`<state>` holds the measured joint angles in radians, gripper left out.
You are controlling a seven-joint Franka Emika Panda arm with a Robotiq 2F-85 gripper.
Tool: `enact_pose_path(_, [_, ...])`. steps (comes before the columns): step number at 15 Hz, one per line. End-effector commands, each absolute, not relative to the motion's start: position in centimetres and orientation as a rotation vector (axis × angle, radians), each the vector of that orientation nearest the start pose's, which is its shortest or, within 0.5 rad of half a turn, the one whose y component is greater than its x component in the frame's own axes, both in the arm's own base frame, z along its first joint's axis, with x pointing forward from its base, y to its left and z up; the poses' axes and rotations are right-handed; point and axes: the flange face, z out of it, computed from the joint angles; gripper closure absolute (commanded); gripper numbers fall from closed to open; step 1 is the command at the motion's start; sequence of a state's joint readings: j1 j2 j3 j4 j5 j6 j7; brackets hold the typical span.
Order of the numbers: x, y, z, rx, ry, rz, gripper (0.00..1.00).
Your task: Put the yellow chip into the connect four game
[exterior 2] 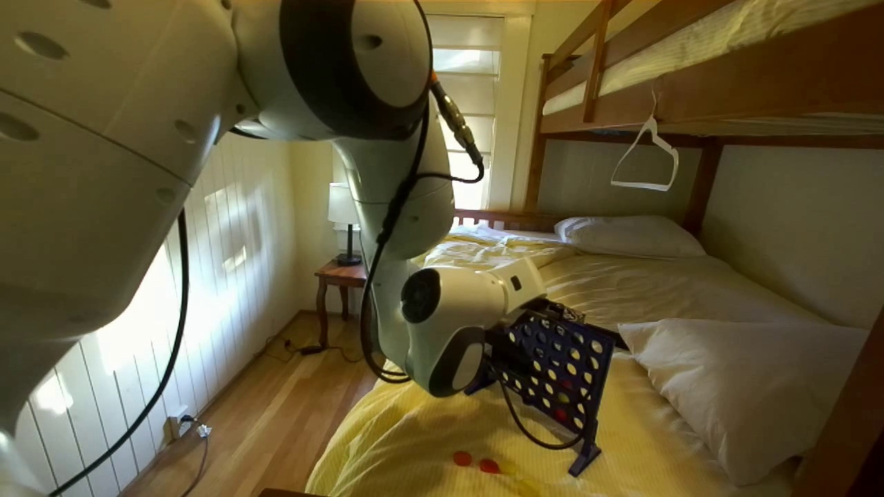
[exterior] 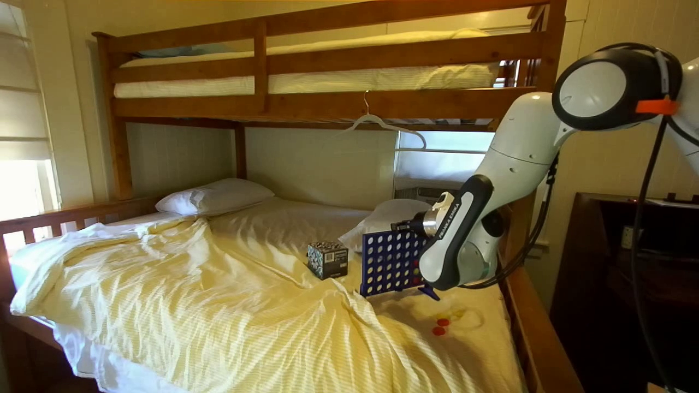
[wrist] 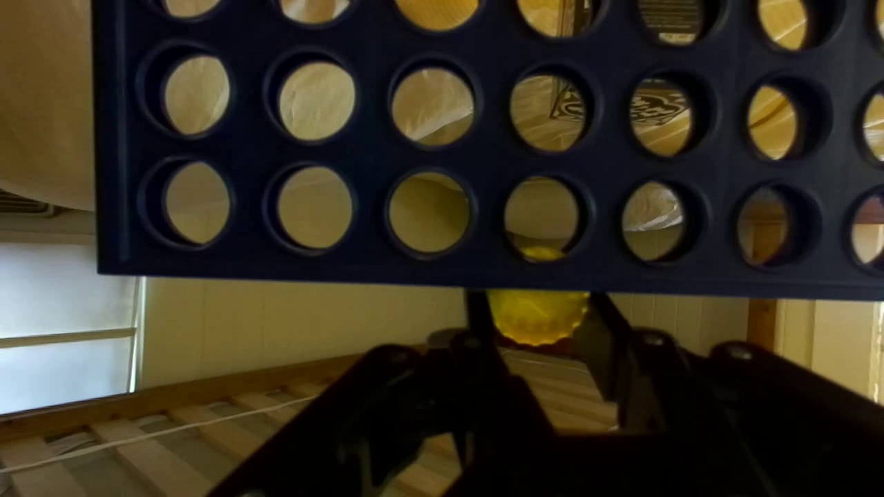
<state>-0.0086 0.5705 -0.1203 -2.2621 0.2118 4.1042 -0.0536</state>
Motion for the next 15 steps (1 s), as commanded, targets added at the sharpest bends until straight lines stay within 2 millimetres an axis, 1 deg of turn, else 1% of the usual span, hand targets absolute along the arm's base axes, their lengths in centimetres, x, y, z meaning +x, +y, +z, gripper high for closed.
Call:
enact_pose_path(1, [55.61,-9.47,26.74,-2.671,0.324,-2.019,0.90])
enact_pose_path(2, [55.62,-9.49,26.77,-2.671,0.327,-2.020,0.40])
enact_pose_path(3, [55.63,-9.50,26.77,-2.671,0.328,-2.019,0.39])
enact_pose_path(6, [55.64,-9.46,26.82,-2.670,0.327,-2.019,0.19])
enact_pose_path(7, [55.65,-9.44,26.84,-2.669,0.326,-2.019,0.11])
enact_pose_path(8, [55.64,-9.43,26.85,-2.668,0.326,-2.020,0.05])
enact_pose_path(9, [55.63,-9.41,26.88,-2.665,0.325,-2.020,0.01])
enact_pose_path(15, [55.14,-9.14,27.68,-2.616,0.326,-2.060,0.00])
